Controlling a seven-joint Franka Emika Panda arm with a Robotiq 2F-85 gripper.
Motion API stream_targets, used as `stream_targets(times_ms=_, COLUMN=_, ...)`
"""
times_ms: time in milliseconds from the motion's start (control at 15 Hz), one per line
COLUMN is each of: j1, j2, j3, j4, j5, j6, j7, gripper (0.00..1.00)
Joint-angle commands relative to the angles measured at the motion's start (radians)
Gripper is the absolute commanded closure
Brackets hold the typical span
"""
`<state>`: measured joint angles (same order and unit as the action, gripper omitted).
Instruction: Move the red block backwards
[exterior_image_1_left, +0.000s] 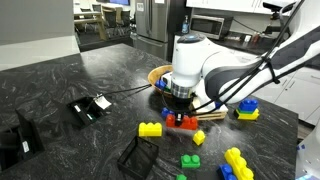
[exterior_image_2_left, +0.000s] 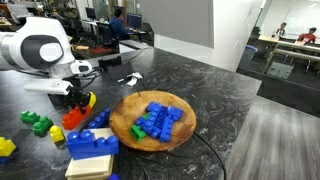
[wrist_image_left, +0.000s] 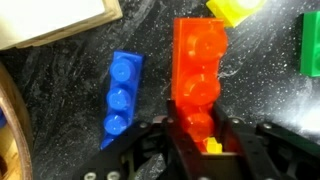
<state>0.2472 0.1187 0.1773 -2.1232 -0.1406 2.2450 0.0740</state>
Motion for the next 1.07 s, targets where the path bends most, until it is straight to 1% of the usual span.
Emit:
stream_targets(times_ms=0, j1=-0.008, j2=-0.005, j3=0.009, j4=-0.011, j5=-0.001, j6=0.016, j7=-0.002, gripper=0.41)
stream_targets(times_ms=67, j1=-0.008, j2=-0.005, j3=0.009, j4=-0.012, j5=0.0, j6=0.017, j7=-0.002, gripper=0.39)
stream_targets(times_ms=200, j1=-0.009, j2=-0.007, j3=0.009, j4=-0.016, j5=0.008, j6=0.024, j7=-0.002, gripper=0.27)
stream_targets(times_ms=400, j1=-0.01, j2=-0.009, j3=0.009, j4=-0.021, j5=0.013, j6=0.031, j7=-0.005, gripper=0.05)
stream_targets(times_ms=467, j1=-0.01, j2=-0.011, j3=0.01, j4=-0.023, j5=0.014, j6=0.033, j7=-0.007, gripper=0.01)
stream_targets(times_ms=533, j1=-0.011, j2=-0.013, j3=0.01, j4=-0.024, j5=0.018, j6=0.036, j7=-0.011, gripper=0.0)
stream_targets(times_ms=800, j1=-0.013, j2=-0.03, j3=0.011, j4=-0.038, j5=0.033, j6=0.048, j7=-0.021, gripper=0.0)
stream_targets(times_ms=933, j1=-0.016, j2=-0.055, j3=0.016, j4=-0.051, j5=0.062, j6=0.054, j7=-0.059, gripper=0.0)
stream_targets(times_ms=1000, j1=-0.009, j2=-0.014, j3=0.01, j4=-0.01, j5=0.025, j6=0.02, j7=-0.015, gripper=0.0)
